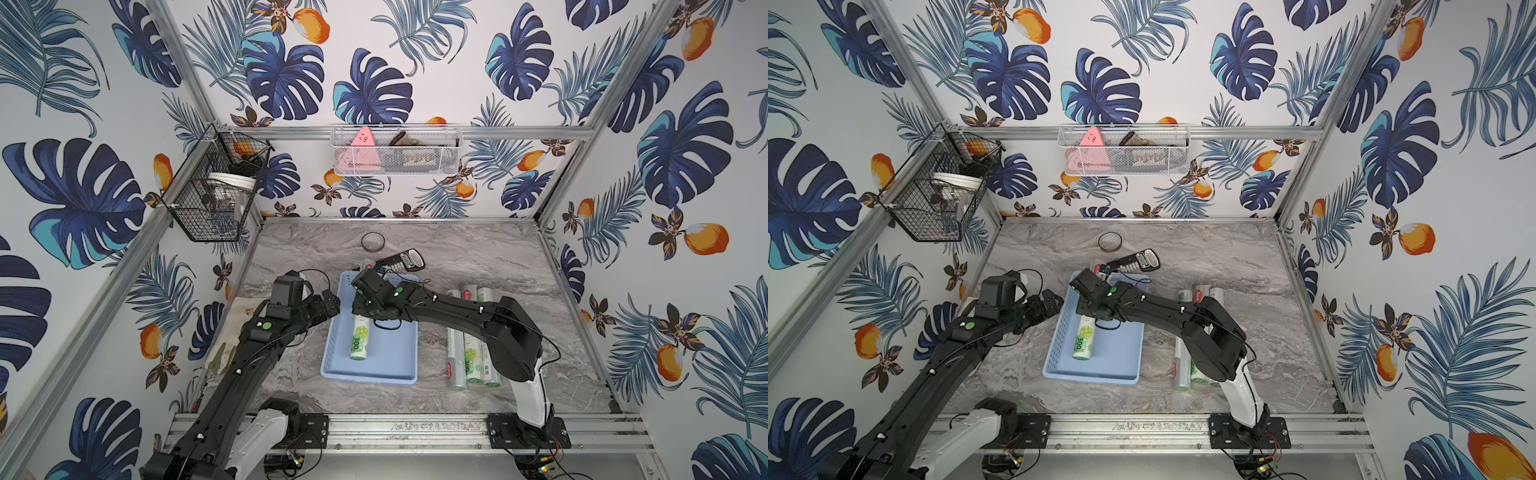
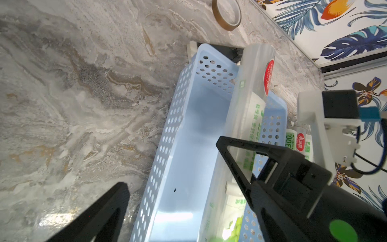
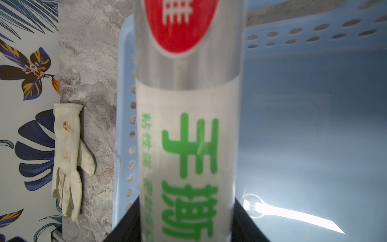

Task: Put the plastic wrap into the basket
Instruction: Place the plastic wrap in the basket.

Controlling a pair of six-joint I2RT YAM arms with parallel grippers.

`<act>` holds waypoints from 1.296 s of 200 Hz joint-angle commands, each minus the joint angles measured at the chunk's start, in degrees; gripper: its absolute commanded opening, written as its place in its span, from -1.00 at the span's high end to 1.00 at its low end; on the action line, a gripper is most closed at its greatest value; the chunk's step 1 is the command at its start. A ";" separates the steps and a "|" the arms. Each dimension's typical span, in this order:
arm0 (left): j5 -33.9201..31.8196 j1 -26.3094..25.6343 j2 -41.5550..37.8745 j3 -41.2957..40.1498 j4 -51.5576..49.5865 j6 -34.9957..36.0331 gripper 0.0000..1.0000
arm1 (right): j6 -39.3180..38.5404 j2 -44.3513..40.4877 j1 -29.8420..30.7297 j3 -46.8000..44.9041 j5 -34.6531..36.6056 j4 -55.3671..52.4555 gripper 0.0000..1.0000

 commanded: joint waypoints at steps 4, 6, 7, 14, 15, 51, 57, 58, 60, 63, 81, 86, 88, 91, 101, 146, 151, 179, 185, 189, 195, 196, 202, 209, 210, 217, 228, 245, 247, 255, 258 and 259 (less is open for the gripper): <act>0.60 0.31 -0.34 -1.46 0.59 -1.91 -0.98 | 1.73 1.66 0.67 0.83 -0.67 2.07 0.17; 0.43 0.27 -0.43 -1.60 0.64 -1.99 -0.98 | 1.73 1.75 0.69 0.83 -0.80 2.24 0.17; 0.39 0.29 -0.39 -1.72 0.69 -1.98 -0.98 | 1.73 1.78 0.69 0.83 -0.88 2.33 0.17; -0.27 0.29 -0.46 -2.30 0.74 -2.15 -0.98 | 1.82 2.20 0.69 0.96 -1.51 2.58 0.17; -0.35 0.25 -0.50 -2.34 0.69 -2.15 -0.98 | 1.82 2.27 0.69 0.99 -1.54 2.59 0.17; 0.42 0.31 -0.92 -5.03 2.42 -3.86 -0.98 | 1.84 3.00 0.97 0.97 -2.29 2.50 0.17; 0.77 0.30 -0.97 -5.57 2.95 -4.21 -0.98 | 1.67 2.83 1.03 0.84 -2.52 2.69 0.17; 0.82 0.35 -0.98 -5.73 3.12 -4.33 -0.98 | 1.66 2.80 1.04 0.84 -2.57 2.73 0.17; 0.93 0.30 -1.05 -5.94 3.23 -4.37 -0.98 | 1.65 2.85 1.08 0.77 -2.70 2.78 0.17; 1.12 0.26 -1.07 -6.09 3.42 -4.49 -0.98 | 1.77 2.80 1.12 0.68 -2.79 2.78 0.17; 1.31 0.26 -1.20 -6.99 4.08 -5.05 -0.98 | 2.17 2.01 1.56 -0.10 -2.99 2.82 0.18; 1.31 0.25 -1.22 -7.11 4.12 -5.08 -0.98 | 2.25 1.45 1.72 -0.36 -3.26 2.84 0.18; 1.31 0.29 -1.24 -7.12 4.16 -5.07 -0.98 | 2.26 1.23 1.78 -0.47 -3.33 2.92 0.18; 1.31 0.31 -1.30 -7.12 4.17 -5.14 -0.98 | 2.18 0.76 1.95 -0.70 -3.34 3.09 0.18; 1.08 0.31 -1.48 -7.12 4.06 -5.06 -0.98 | 1.68 -0.63 2.64 -1.23 -2.52 3.41 0.19; -0.63 0.26 -4.38 -7.30 3.36 -5.59 -0.98 | 2.36 -2.06 3.94 -2.57 -3.57 2.95 0.20; -0.41 0.26 -4.69 -7.33 3.33 -5.54 -0.98 | 2.59 -2.06 3.94 -2.55 -3.50 2.86 0.20; -0.58 0.30 -5.68 -7.16 2.49 -5.25 -0.98 | 3.45 -0.65 3.94 -2.42 -4.41 3.28 0.20; -0.49 0.30 -5.79 -7.29 2.46 -5.27 -0.98 | 3.40 -0.21 3.94 -2.20 -4.99 3.50 0.20; -0.37 0.25 -5.81 -7.38 2.55 -5.17 -0.98 | 3.49 0.11 3.94 -1.89 -5.15 3.37 0.20; -0.12 0.24 -5.75 -7.53 2.67 -5.14 -0.98 | 3.49 0.59 3.94 -1.49 -5.02 2.98 0.20; -0.06 0.28 -5.78 -7.55 2.67 -5.14 -0.98 | 3.49 0.71 3.94 -1.43 -5.05 2.96 0.20; 0.12 0.28 -5.66 -7.56 2.59 -5.14 -0.98 | 3.58 1.16 3.94 -1.12 -5.22 2.79 0.20; 0.30 0.27 -5.55 -7.59 2.59 -5.15 -0.98 | 3.74 1.76 3.94 -0.89 -5.37 2.63 0.20; 0.32 0.24 -5.55 -7.66 2.59 -5.10 -0.98 | 3.75 1.83 3.94 -0.86 -5.36 2.57 0.20; 0.45 0.25 -5.59 -7.81 2.75 -5.14 -0.98 | 3.82 2.20 3.94 -0.58 -5.08 2.27 0.20; 0.61 0.23 -5.82 -8.21 3.00 -5.14 -0.98 | 3.92 2.76 3.94 -0.48 -5.15 2.50 0.19; 1.34 0.30 -5.99 -8.74 3.51 -5.24 -0.98 | 3.92 3.85 3.86 0.07 -5.55 2.70 0.19; 1.41 0.31 -6.03 -8.78 3.54 -5.28 -0.98 | 3.88 4.01 3.86 0.18 -5.57 2.64 0.19; 1.79 0.28 -6.08 -9.01 3.72 -5.37 -0.98 | 3.61 4.68 3.85 0.86 -5.80 2.45 0.19; 1.96 0.24 -6.10 -9.05 3.73 -5.34 -0.98 | 3.51 4.93 3.85 1.20 -5.92 2.30 0.19; 1.99 0.27 -6.13 -9.05 3.77 -5.38 -0.98 | 3.45 5.00 3.85 1.28 -5.99 2.27 0.19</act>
